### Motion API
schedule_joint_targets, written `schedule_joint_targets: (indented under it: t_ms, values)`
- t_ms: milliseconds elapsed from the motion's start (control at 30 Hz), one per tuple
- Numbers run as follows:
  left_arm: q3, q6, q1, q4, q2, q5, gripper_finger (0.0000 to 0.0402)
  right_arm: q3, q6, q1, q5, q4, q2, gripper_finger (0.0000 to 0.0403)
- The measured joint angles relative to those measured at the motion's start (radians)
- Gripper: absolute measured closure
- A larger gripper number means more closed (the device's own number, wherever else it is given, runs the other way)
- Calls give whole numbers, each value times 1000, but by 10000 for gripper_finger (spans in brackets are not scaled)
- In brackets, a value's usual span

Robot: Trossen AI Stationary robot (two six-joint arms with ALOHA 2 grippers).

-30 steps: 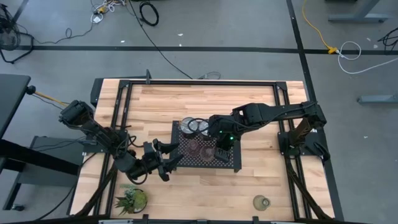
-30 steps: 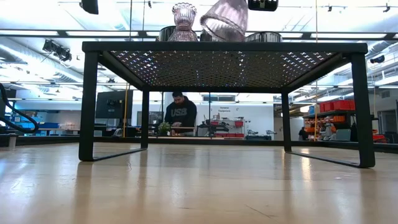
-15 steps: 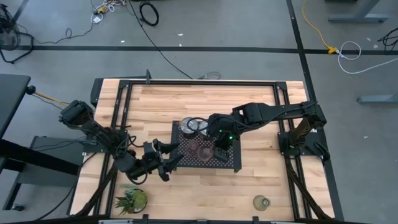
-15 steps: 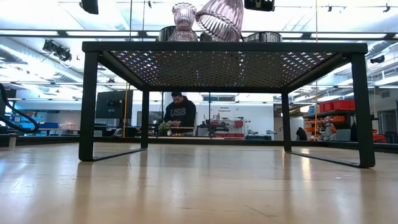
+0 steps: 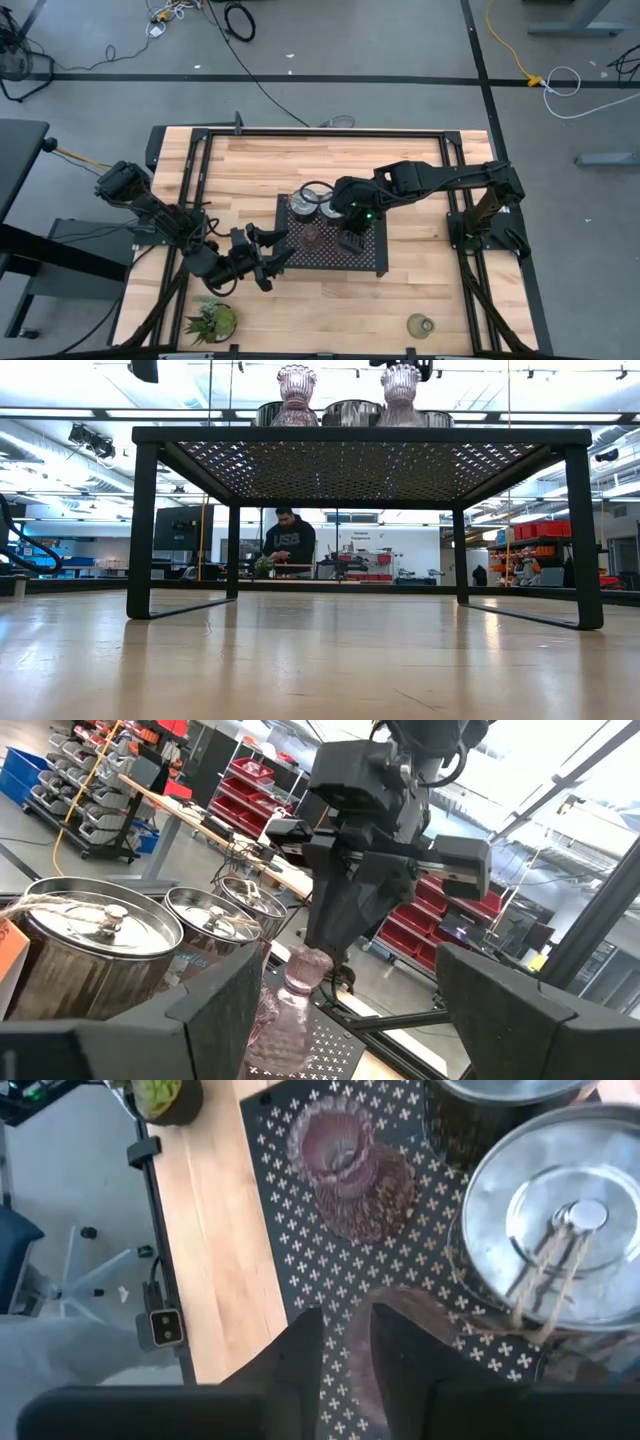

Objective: Pick & Place candle stick holders
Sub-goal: Put the pink glass candle holder on the shelf aligned with the other glass candle holder, then put the green glass candle holder on the shelf aligned with the other glass candle holders

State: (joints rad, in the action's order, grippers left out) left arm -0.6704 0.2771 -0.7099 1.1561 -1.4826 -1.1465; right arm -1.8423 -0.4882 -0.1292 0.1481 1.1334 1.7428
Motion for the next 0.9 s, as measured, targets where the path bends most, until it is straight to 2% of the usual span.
schedule_joint_targets:
  t_ms: [267,400,633,900]
  values:
    - [0,0,0,0,0,0,103,0,0,23,5,-8,0,306]
    - [0,0,0,0,0,0,103,0,1,33,59,-16,-3,307]
    - [0,0,0,0,0,0,103,1,38,31,55,95,-6,307]
    - [0,0,0,0,0,-2,103,2,13,30,78,107,-89,307]
